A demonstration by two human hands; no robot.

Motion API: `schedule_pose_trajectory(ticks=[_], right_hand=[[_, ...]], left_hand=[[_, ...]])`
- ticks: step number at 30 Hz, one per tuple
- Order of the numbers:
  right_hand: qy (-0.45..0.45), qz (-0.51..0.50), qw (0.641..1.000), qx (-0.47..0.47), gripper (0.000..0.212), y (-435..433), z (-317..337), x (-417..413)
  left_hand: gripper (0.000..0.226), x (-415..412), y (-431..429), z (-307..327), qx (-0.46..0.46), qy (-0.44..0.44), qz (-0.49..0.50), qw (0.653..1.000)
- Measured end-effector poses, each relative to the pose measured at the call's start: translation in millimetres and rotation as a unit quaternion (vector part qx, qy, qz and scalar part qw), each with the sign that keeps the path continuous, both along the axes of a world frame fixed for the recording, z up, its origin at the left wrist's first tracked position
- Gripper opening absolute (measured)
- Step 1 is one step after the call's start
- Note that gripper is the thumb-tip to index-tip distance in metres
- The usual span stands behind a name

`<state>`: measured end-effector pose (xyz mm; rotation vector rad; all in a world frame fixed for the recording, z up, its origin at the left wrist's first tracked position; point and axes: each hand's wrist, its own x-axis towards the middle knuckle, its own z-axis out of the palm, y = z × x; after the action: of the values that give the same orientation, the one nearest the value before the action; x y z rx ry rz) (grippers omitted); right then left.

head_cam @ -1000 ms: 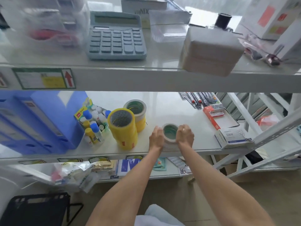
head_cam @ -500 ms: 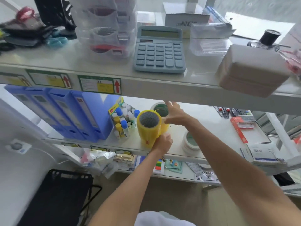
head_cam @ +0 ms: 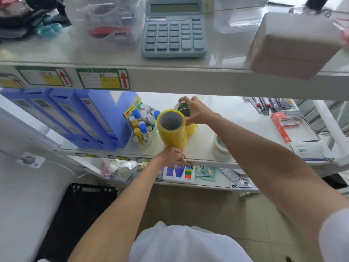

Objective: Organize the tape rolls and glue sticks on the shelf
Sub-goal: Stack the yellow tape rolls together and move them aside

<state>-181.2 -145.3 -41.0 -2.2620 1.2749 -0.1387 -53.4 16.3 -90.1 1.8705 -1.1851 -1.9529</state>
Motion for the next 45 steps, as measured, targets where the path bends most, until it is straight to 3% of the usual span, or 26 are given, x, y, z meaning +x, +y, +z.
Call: schedule_pose_trajectory(ticks=[2, 6, 10, 17, 20, 24, 27, 34, 45], right_hand=[[-0.02, -0.019, 1.0, -0.007, 0.092, -0.9, -1.5, -7.6], [-0.06, -0.061, 0.996, -0.015, 0.09, -4.0, 1.1, -27.0], [-0.051, -0.106, 0.993, -0.02, 0.088, -3.9, 9.8, -57.0], [-0.011, -0.166, 0.985, 0.055, 0.09, 43.0, -4.1, -143.2], [-0.025, -0.173, 0.981, 0.084, 0.094, 62.7, -23.7, -158.0], [-0.048, -0.174, 0.98, 0.079, 0.098, 71.7, -33.3, -153.4], [-0.033, -0.172, 0.982, 0.067, 0.102, 72.6, -32.7, -150.3], [0.101, -0.155, 0.983, -0.001, 0.112, 74.8, -33.5, -138.3], [0.101, -0.15, 0.984, -0.002, 0.095, 78.2, -23.5, -134.7]], left_hand=[[0.039, 7.5, 2.7, 1.4, 0.002, -0.028, -0.013, 1.0], [0.031, 23.3, 0.1, -8.5, -0.05, -0.1, 0.088, 0.99], [0.024, 41.6, -2.5, -14.5, -0.057, -0.131, 0.076, 0.987], [0.092, 53.6, -5.0, -23.4, -0.177, -0.078, 0.13, 0.972], [0.107, 43.4, -1.7, -20.8, -0.258, -0.037, 0.175, 0.949], [0.101, 20.7, -4.7, -14.0, -0.36, -0.093, 0.202, 0.906], [0.109, 16.2, -8.4, -20.4, -0.383, -0.107, 0.219, 0.891], [0.108, 17.7, -9.3, -25.7, -0.401, -0.117, 0.21, 0.884], [0.11, 21.6, -12.3, -39.6, -0.404, -0.056, 0.223, 0.885]])
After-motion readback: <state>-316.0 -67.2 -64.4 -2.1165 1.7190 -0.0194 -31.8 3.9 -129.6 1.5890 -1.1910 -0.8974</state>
